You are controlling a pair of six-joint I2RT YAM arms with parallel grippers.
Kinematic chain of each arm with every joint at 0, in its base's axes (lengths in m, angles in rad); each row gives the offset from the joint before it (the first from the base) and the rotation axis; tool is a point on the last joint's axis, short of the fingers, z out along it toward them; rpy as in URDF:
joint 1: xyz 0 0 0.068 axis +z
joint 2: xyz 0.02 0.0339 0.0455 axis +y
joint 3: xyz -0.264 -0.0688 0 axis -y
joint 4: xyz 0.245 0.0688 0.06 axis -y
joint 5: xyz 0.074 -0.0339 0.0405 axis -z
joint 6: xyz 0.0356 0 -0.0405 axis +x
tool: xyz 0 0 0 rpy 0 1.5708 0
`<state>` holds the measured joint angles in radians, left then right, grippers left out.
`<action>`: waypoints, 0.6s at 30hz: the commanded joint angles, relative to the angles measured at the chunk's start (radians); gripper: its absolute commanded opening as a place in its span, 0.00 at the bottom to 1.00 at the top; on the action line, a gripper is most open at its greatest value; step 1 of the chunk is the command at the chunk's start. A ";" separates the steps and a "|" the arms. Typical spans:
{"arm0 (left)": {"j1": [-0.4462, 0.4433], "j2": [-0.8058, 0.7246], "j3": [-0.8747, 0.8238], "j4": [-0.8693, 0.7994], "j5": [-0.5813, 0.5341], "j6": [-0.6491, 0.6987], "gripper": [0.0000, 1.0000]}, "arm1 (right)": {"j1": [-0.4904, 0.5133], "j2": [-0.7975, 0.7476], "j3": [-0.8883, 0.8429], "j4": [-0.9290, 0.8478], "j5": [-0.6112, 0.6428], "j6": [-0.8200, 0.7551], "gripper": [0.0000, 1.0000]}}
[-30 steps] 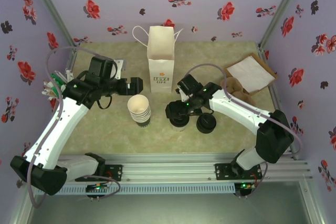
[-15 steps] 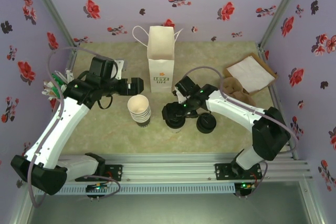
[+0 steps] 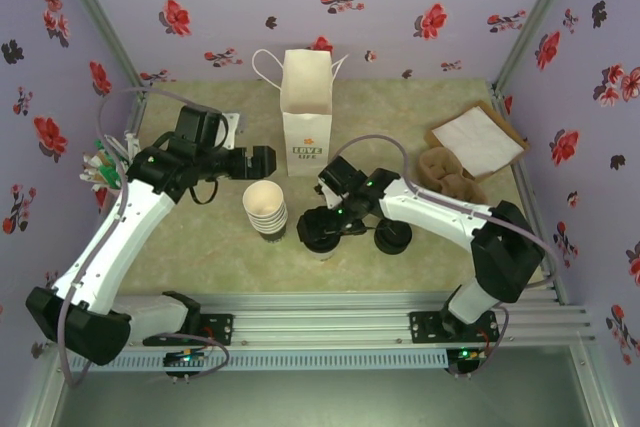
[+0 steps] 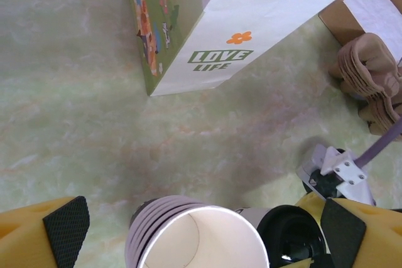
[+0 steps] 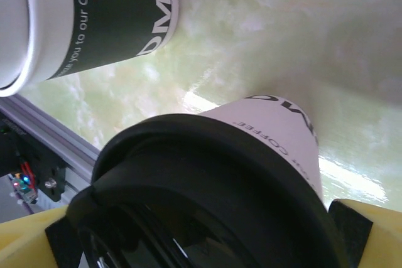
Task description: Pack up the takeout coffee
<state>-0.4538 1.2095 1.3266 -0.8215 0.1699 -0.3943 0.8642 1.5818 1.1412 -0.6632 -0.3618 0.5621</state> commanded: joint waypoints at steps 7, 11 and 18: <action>0.100 0.017 -0.014 0.091 0.019 -0.095 0.72 | -0.018 -0.110 0.145 -0.208 0.234 -0.016 0.99; 0.150 0.098 -0.002 0.170 0.091 -0.159 0.65 | -0.054 -0.137 0.227 -0.263 0.281 -0.026 0.99; 0.198 0.308 0.082 0.297 0.147 -0.227 0.57 | -0.133 -0.106 0.433 -0.322 0.403 0.000 0.99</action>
<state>-0.2764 1.4647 1.3552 -0.6140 0.2710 -0.5735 0.7620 1.4605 1.5021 -0.9279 -0.0525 0.5507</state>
